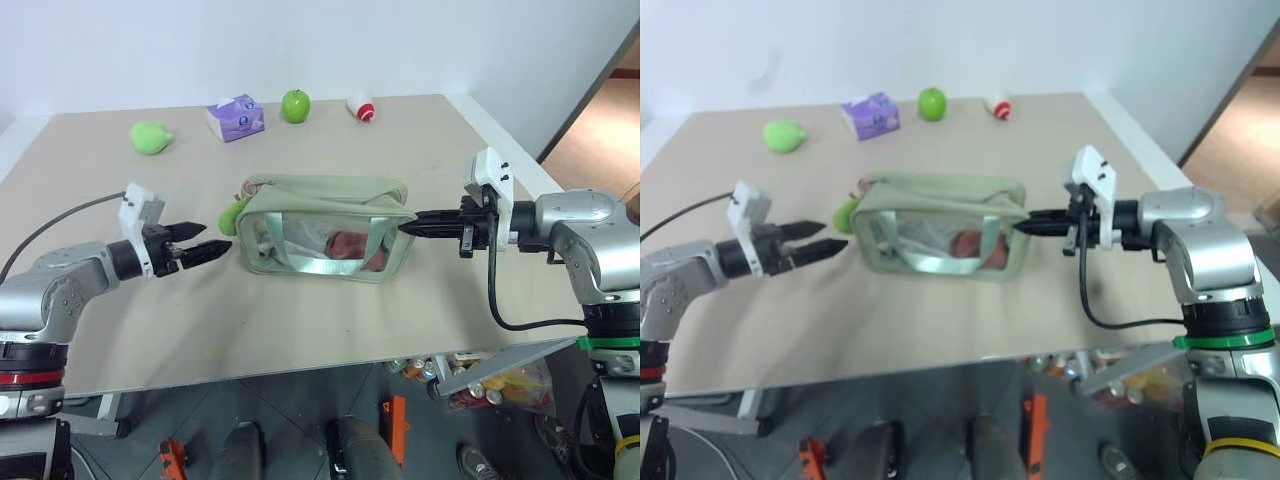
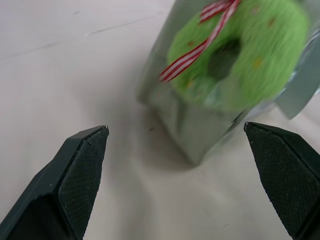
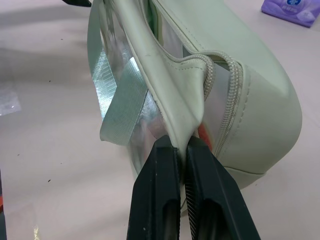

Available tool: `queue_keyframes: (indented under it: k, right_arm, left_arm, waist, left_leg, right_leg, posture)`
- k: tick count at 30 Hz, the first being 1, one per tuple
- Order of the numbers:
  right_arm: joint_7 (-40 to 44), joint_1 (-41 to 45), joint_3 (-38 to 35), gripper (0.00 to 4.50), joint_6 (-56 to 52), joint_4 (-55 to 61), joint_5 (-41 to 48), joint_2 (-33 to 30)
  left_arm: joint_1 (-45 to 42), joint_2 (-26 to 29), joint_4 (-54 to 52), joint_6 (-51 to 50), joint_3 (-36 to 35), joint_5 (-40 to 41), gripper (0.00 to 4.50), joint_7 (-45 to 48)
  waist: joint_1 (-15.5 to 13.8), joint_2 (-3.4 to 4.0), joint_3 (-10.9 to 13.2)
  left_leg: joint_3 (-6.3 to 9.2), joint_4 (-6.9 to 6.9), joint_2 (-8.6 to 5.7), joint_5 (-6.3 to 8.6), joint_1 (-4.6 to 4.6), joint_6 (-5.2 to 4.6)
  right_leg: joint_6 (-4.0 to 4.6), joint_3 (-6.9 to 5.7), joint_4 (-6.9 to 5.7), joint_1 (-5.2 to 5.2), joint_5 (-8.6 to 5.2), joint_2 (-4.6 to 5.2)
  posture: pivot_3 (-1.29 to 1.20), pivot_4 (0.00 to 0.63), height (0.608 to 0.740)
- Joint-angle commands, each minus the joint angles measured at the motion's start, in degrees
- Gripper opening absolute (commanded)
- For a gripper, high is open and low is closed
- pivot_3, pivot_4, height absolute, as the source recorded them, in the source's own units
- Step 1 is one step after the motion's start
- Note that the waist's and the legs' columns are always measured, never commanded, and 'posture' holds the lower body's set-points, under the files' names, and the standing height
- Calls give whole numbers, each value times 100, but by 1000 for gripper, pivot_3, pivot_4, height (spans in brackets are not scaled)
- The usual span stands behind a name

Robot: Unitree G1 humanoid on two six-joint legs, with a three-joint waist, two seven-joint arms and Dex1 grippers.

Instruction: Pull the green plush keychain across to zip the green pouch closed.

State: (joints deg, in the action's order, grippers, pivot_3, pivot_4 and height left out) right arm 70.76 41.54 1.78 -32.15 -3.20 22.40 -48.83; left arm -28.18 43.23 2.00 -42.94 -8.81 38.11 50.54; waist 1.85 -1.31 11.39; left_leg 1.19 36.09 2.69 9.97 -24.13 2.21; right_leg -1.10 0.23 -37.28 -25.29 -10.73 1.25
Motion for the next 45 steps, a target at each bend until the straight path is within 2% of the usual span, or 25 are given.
queue_keyframes:
  k: [1, 14, 19, 25, 34, 45]
  right_arm:
    - [-31, -30, -178, 25, -2, 251, 90, -67]
    - [-81, -28, -117, 25, 91, 117, 39, -12]
    - [-71, -27, -89, 25, 124, 103, 28, 4]
    - [-51, -6, -68, 0, 177, 33, 9, 28]
    - [-27, 34, -46, 0, 202, -11, -5, 80]
    - [-100, -132, -144, 0, 81, 179, 52, 9]
  left_arm:
    - [-201, -33, -105, 32, -41, 22, 4500, 115]
    - [-442, -75, -166, 2, -206, 78, 4500, 124]
    - [-438, 30, -104, -62, -483, 206, 4500, 133]
    - [-277, 199, -121, -127, -621, 232, 2702, 293]
    - [-201, 39, -360, -168, -266, 152, 2702, 298]
    - [-688, -324, -99, -34, 17, 4, 2702, 243]
  waist:
    - [2, 0, 0]
    - [4, 0, 0]
    - [5, 0, 0]
    - [5, -1, 0]
    - [5, -1, 0]
    - [13, -2, 0]
  left_leg:
    - [0, 0, 0, 0, 0, 0]
    - [-2, 8, 0, 0, -1, 0]
    - [-2, 8, 0, 0, -1, 0]
    - [-3, 8, 0, 0, -1, 0]
    - [-4, 10, 0, 0, 0, 0]
    - [-5, 15, 0, 0, -1, 0]
  right_leg:
    - [0, 0, 0, 0, 0, 0]
    - [-2, 4, 0, 1, 3, 0]
    - [-3, 5, 0, 1, 4, -1]
    - [-3, 5, 0, 1, 3, -1]
    - [-2, 7, 0, 1, 4, -1]
    - [-5, 11, 0, 2, 7, -2]
  posture:
    - [0, 150, 740]
    - [0, 150, 740]
    - [0, 150, 740]
    - [0, 150, 740]
    - [0, 150, 740]
    - [0, 150, 740]
